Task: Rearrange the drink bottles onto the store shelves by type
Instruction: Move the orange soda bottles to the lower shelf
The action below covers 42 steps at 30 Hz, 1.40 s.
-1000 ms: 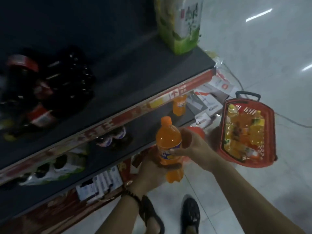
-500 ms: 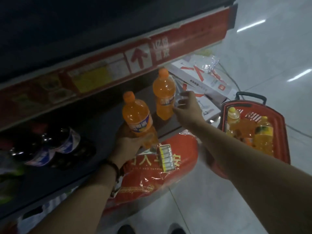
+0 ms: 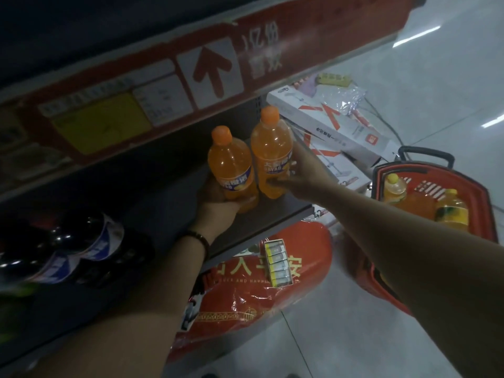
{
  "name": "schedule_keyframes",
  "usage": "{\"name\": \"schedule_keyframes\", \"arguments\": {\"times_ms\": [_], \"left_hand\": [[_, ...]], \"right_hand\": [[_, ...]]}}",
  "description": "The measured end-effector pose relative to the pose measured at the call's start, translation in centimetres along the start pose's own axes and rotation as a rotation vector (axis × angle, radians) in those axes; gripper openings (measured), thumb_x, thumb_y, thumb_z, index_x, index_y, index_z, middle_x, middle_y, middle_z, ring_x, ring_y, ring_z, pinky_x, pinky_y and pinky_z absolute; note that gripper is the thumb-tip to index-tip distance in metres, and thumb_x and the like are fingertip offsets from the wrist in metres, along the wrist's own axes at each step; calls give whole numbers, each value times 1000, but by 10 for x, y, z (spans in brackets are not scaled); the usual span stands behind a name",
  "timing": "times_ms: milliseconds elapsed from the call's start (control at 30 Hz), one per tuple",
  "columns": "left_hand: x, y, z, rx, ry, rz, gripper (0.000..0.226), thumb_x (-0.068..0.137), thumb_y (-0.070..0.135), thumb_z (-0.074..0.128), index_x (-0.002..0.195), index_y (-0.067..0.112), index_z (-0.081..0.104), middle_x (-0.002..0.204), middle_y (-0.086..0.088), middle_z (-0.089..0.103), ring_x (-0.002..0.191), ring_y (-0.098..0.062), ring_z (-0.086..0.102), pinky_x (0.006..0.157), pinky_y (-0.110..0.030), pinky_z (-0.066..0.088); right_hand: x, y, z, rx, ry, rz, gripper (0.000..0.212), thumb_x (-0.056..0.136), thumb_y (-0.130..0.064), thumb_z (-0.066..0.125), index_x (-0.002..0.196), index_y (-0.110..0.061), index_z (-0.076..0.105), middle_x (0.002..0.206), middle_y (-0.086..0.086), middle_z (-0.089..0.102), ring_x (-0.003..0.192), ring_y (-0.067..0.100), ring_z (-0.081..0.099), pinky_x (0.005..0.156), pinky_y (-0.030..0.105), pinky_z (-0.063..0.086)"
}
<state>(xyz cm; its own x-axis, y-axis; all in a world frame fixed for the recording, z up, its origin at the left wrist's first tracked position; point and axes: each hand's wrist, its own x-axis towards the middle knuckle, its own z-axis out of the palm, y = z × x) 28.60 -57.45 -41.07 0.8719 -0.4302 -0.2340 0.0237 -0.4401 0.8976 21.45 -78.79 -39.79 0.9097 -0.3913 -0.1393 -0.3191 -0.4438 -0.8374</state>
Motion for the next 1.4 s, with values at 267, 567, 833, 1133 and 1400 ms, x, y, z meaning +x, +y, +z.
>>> {"name": "schedule_keyframes", "arguments": {"times_ms": [267, 567, 833, 1133, 1400], "left_hand": [[-4, 3, 9, 26, 50, 46, 67, 71, 14, 97, 128, 27, 64, 119, 16, 69, 104, 2, 65, 83, -12, 48], [-17, 12, 16, 11, 66, -27, 52, 77, 17, 94, 111, 38, 61, 102, 23, 66, 90, 9, 61, 72, -12, 44], [-35, 32, 14, 15, 51, -86, 49, 80, 19, 92, 104, 41, 56, 100, 20, 64, 88, 6, 60, 68, -11, 42], [-155, 69, -42, 311, -132, -283, 31, 97, 30, 72, 120, 40, 54, 125, 8, 65, 110, -12, 63, 94, -38, 57], [-329, 193, -200, 605, -74, -235, 28, 93, 50, 69, 116, 35, 66, 107, 17, 71, 98, -8, 69, 86, -38, 61]], "right_hand": [[-5, 7, 7, -112, 77, -94, 102, 74, -48, 90, 158, -35, 32, 134, -3, 67, 123, 22, 67, 98, 52, 60], [-1, 5, -6, -188, 3, -81, 107, 81, -26, 91, 163, -33, 22, 146, 5, 60, 136, 29, 59, 108, 55, 54], [-30, -13, 2, -213, 57, 85, 77, 85, -36, 86, 148, -22, 44, 133, -2, 58, 118, 17, 59, 85, 26, 52], [-167, -117, -2, -389, -210, 76, 41, 101, -26, 69, 140, -25, 57, 137, 0, 68, 122, 19, 67, 91, 24, 51], [-241, -304, -47, -512, -421, -154, 21, 103, -31, 65, 124, -29, 67, 120, -3, 76, 108, 16, 74, 88, 31, 62]]}}
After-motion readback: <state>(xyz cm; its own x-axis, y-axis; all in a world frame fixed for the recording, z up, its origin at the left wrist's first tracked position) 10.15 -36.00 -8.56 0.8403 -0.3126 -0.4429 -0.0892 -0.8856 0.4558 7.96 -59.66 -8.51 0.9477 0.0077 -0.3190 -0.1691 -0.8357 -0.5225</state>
